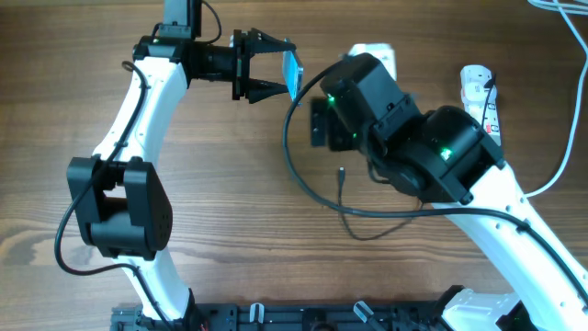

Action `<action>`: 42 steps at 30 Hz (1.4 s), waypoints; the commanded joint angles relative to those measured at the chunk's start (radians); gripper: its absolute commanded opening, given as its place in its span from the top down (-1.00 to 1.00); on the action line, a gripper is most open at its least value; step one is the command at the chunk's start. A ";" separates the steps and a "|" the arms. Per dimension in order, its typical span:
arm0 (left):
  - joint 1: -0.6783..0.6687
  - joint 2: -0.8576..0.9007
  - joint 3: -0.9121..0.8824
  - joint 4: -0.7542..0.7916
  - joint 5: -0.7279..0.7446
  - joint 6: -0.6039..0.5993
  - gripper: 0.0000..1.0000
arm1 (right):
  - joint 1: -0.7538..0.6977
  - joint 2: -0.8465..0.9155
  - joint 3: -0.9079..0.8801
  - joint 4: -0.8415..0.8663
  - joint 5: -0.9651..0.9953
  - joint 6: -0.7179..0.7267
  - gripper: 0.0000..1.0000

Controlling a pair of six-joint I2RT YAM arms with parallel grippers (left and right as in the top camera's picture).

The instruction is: Plug charger to phone and switch on socket

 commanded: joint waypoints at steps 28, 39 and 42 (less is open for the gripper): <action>0.007 -0.030 0.001 0.006 0.184 0.043 -0.30 | -0.441 0.004 0.021 -0.041 -0.021 0.052 -1.00; 0.007 -0.030 0.001 0.006 0.184 0.043 -0.31 | -0.441 0.004 0.021 -0.019 -0.112 0.050 -1.00; 0.007 -0.030 0.001 0.005 0.184 0.043 -0.30 | -0.441 0.004 0.021 -0.021 -0.124 0.046 -0.99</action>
